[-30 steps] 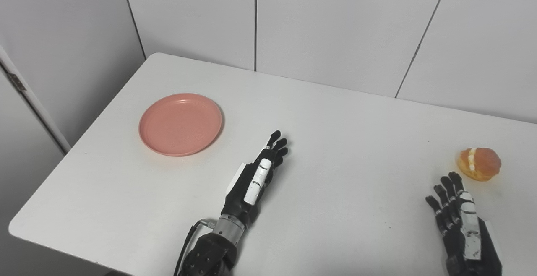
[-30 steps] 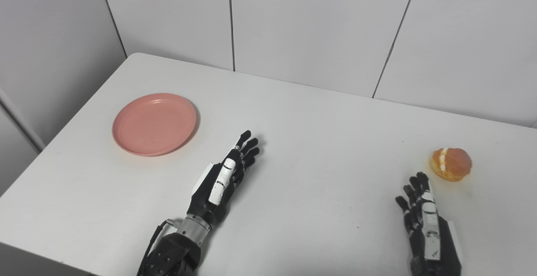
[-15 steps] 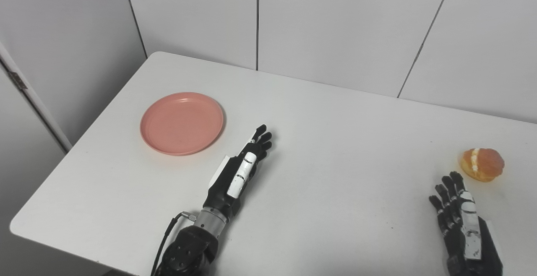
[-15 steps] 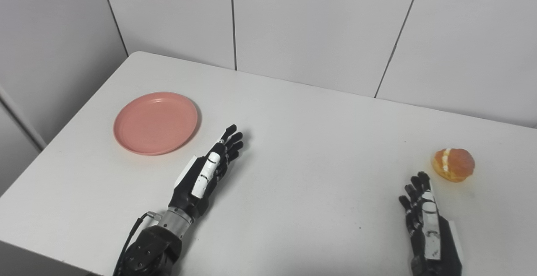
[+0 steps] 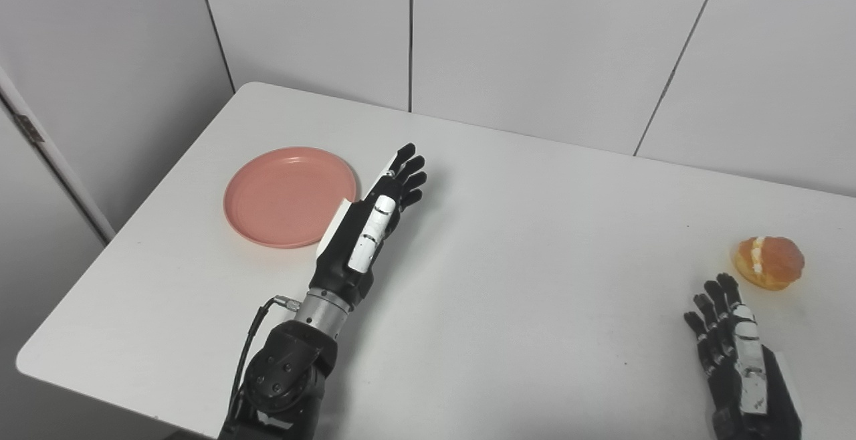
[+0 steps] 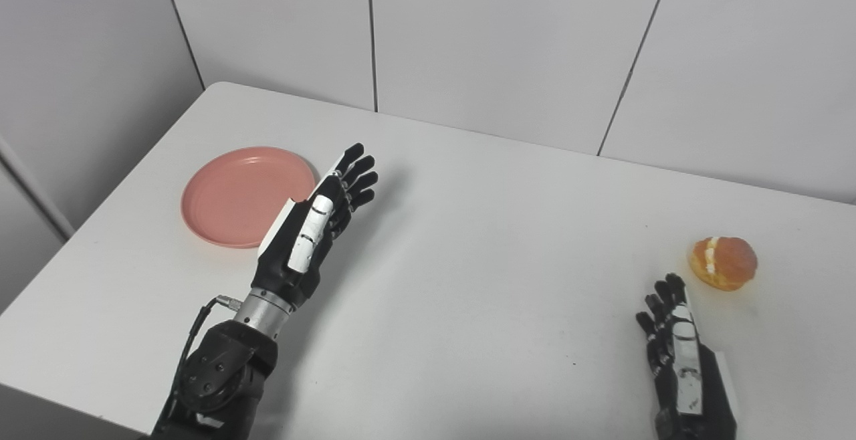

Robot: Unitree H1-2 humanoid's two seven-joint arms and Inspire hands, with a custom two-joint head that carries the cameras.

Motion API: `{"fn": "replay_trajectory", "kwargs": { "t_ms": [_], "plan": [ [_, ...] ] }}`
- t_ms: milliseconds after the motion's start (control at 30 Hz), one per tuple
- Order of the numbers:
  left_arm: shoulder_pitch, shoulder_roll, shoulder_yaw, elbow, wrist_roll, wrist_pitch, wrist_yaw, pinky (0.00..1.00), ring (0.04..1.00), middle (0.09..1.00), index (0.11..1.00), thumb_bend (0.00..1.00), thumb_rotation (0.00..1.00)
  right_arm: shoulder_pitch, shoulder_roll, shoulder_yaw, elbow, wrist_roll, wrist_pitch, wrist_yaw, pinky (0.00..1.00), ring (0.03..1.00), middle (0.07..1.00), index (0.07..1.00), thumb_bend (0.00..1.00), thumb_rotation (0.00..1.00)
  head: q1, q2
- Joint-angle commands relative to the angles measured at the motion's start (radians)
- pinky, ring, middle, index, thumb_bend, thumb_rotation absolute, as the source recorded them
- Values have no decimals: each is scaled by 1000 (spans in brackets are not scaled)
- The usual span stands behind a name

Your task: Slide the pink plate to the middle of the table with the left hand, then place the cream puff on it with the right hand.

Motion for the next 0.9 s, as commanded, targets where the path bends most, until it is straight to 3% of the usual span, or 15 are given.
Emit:
{"fn": "replay_trajectory", "kwargs": {
  "t_ms": [0, 200, 467, 867],
  "plan": [
    [-43, 8, 10, -40, -6, 11, 12, 956, 949, 963, 950, 509, 1000, -11, -5, -4, -15, 3, -9, 4, 1000, 1000, 1000, 1000, 218, 1000, -1, -1],
    [-88, 33, 59, -5, -28, -4, 18, 973, 954, 964, 947, 540, 1000, -13, -2, -9, -7, 11, -13, 3, 1000, 1000, 1000, 1000, 212, 1000, 2, -7],
    [-149, 91, 133, 103, -45, -73, 26, 973, 951, 969, 947, 539, 1000, -15, -7, -8, 3, 11, -20, 5, 1000, 1000, 1000, 1000, 218, 1000, 10, -13],
    [-228, 157, 239, 164, -81, -54, 68, 986, 956, 967, 966, 511, 1000, -13, -8, -10, 3, 19, -16, 7, 1000, 1000, 1000, 1000, 210, 1000, 18, -20]
  ]
}}
